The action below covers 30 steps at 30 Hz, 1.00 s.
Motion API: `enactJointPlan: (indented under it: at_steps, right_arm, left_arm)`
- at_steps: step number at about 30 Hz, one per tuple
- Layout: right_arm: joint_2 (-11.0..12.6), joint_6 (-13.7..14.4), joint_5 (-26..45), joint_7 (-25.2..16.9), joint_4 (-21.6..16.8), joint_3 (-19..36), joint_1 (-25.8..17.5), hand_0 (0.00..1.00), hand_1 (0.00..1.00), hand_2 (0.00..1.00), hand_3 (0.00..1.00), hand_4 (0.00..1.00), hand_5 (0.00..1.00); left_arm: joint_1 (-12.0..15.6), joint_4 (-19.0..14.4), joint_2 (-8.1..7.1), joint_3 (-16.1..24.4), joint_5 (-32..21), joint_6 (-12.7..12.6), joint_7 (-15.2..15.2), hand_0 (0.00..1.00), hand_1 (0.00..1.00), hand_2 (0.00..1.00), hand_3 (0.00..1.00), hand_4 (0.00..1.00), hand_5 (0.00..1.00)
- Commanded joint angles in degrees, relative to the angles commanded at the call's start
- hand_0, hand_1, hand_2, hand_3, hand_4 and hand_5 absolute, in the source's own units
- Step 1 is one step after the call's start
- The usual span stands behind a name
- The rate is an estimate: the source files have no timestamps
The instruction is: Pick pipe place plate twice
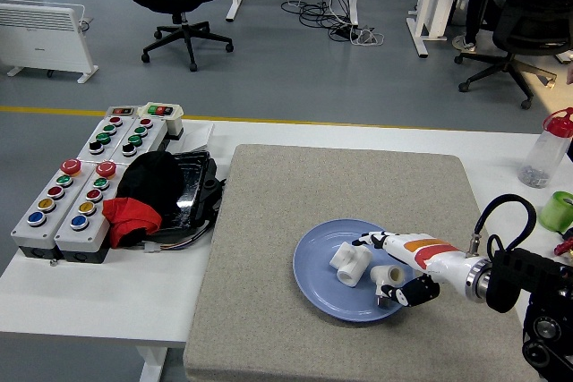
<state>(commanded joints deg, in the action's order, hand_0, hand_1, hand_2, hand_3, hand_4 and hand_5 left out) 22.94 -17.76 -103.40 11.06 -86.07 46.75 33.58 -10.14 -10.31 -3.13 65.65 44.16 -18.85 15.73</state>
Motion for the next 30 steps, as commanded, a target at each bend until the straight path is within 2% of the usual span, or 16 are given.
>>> enactJointPlan:
  at_steps: [5,10,13,14,17,19,20,23,24,25,26,30]
  right_arm:
    - [0.04,0.53,0.3,-0.22,-0.44,0.88,-0.2,0.932,0.908,0.998,0.993,0.687,0.196]
    - [0.07,4.75,1.34,-1.83,-0.32,2.97,-0.66,0.939,0.91,0.998,0.998,0.696,0.216]
    - [0.17,9.12,3.63,-3.52,-0.12,4.73,-1.11,0.939,0.91,0.998,0.998,0.696,0.216]
    - [0.24,11.22,5.05,-4.53,0.01,5.71,-1.36,0.933,0.901,0.998,0.991,0.699,0.251]
    - [0.34,18.13,9.9,-6.72,0.39,7.69,-1.86,0.933,0.901,0.998,0.991,0.699,0.251]
    - [0.34,21.2,12.03,-7.69,0.75,8.68,-2.24,0.933,0.901,0.998,0.991,0.699,0.251]
    - [0.33,23.78,14.64,-9.12,1.22,10.23,-2.74,0.872,0.838,0.951,0.916,0.655,0.38]
    - [0.32,30.71,22.09,-11.56,2.07,13.44,-4.1,0.872,0.838,0.951,0.916,0.655,0.38]
    - [0.32,32.26,24.32,-12.09,2.26,14.36,-4.43,0.872,0.838,0.951,0.916,0.655,0.38]
    - [0.29,33.57,26.93,-12.67,2.52,15.34,-4.96,0.872,0.838,0.951,0.916,0.655,0.38]
    - [0.25,34.35,29.16,-13.16,2.79,16.63,-5.54,0.854,0.823,0.92,0.895,0.588,0.486]
    - [0.06,35.22,38.85,-12.85,3.51,20.71,-7.59,0.854,0.823,0.92,0.895,0.588,0.486]
  left_arm:
    - [-0.04,0.0,0.01,0.03,-0.05,-0.01,-0.04,0.72,0.76,0.725,0.674,0.415,0.998]
    - [-0.07,0.0,0.03,0.0,-0.11,-0.01,-0.07,0.721,0.759,0.725,0.673,0.415,0.998]
    - [-0.1,0.0,0.05,0.02,-0.08,-0.01,-0.06,0.721,0.759,0.725,0.673,0.415,0.998]
    - [-0.11,0.0,0.04,-0.01,-0.1,0.0,-0.06,0.72,0.76,0.724,0.674,0.415,0.998]
    - [-0.13,0.0,0.02,0.07,0.02,0.02,-0.03,0.72,0.76,0.724,0.674,0.415,0.998]
    - [-0.13,0.0,0.01,0.09,0.07,0.02,-0.02,0.72,0.76,0.724,0.674,0.415,0.998]
    - [-0.14,0.0,0.0,0.14,0.15,0.02,0.0,0.721,0.759,0.724,0.674,0.415,0.998]
    - [-0.12,0.0,-0.02,0.19,0.21,0.0,0.0,0.721,0.759,0.724,0.674,0.415,0.998]
    - [-0.12,0.0,-0.02,0.19,0.21,0.0,0.0,0.721,0.759,0.724,0.674,0.415,0.998]
    - [-0.12,0.0,-0.02,0.2,0.23,0.0,0.0,0.721,0.759,0.724,0.674,0.415,0.998]
    - [-0.12,0.0,-0.02,0.21,0.24,0.0,0.0,0.72,0.76,0.724,0.675,0.415,0.998]
    - [-0.11,0.0,-0.02,0.32,0.43,0.02,0.04,0.72,0.76,0.724,0.675,0.415,0.998]
